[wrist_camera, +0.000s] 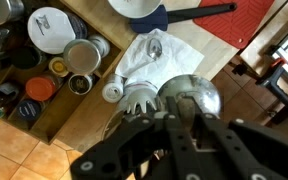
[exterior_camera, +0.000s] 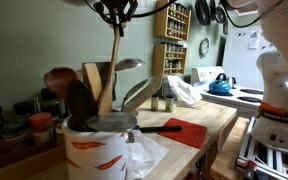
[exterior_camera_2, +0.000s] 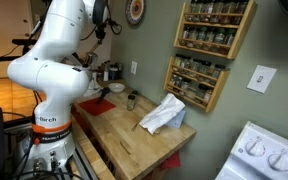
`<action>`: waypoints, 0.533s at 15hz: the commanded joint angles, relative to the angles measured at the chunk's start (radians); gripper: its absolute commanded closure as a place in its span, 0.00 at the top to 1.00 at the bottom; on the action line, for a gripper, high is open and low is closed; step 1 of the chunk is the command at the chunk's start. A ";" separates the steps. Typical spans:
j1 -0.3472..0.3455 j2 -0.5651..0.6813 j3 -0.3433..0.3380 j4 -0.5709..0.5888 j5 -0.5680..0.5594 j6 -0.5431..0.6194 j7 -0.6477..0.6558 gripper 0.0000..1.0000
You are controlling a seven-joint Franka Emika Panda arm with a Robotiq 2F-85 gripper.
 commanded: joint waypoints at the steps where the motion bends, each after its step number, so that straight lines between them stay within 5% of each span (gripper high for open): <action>1: 0.005 -0.045 0.001 -0.055 -0.015 0.007 0.009 0.01; 8: 0.086 -0.050 0.007 -0.026 -0.128 -0.038 0.038 0.03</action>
